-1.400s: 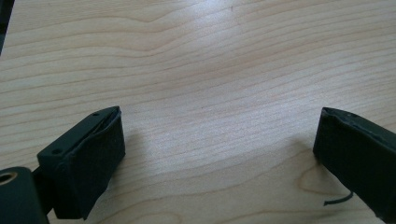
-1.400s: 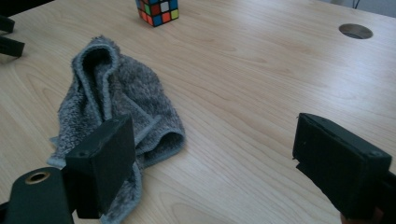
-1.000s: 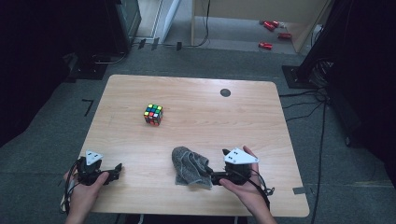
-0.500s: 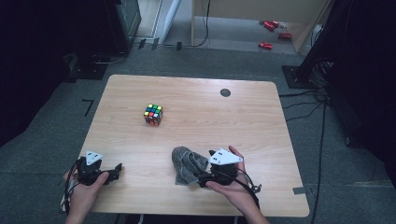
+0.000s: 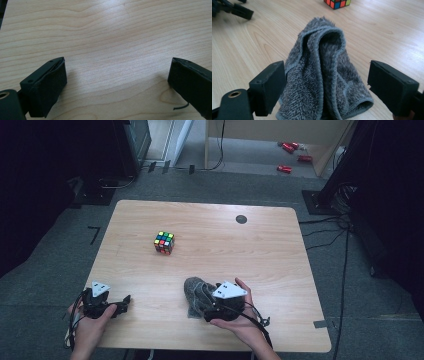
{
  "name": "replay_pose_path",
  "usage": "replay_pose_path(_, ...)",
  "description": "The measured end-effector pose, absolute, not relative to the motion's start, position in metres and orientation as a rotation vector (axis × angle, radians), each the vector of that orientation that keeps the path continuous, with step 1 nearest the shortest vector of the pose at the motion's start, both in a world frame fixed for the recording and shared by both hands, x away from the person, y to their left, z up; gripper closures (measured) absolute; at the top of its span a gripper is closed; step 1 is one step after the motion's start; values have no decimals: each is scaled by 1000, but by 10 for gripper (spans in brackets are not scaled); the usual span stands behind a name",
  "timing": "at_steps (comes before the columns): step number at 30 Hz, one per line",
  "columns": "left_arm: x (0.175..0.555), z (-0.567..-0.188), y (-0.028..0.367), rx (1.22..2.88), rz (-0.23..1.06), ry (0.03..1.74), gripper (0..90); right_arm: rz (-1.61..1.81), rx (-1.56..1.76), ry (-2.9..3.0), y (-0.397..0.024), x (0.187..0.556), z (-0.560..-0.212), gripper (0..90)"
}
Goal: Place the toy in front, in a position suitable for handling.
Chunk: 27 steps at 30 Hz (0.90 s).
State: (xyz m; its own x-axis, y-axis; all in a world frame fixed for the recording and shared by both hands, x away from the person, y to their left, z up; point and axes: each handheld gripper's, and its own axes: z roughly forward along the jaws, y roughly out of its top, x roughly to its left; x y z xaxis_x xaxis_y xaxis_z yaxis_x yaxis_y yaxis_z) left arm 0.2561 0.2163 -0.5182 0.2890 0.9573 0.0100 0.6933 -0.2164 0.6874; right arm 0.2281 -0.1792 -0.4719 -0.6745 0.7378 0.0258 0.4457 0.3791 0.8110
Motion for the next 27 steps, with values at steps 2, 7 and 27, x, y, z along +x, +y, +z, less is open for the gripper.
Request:
replay_pose_path(2,256,-518,216,1988,597,1471,28,1187,1040,2308,-176,228,-475,160)
replay_pose_path(7,256,-518,217,1982,601,1480,28,1162,1040,2327,-166,227,-484,184)
replay_pose_path(27,263,-506,205,1927,600,1477,29,1083,1084,2340,-163,232,-510,553)
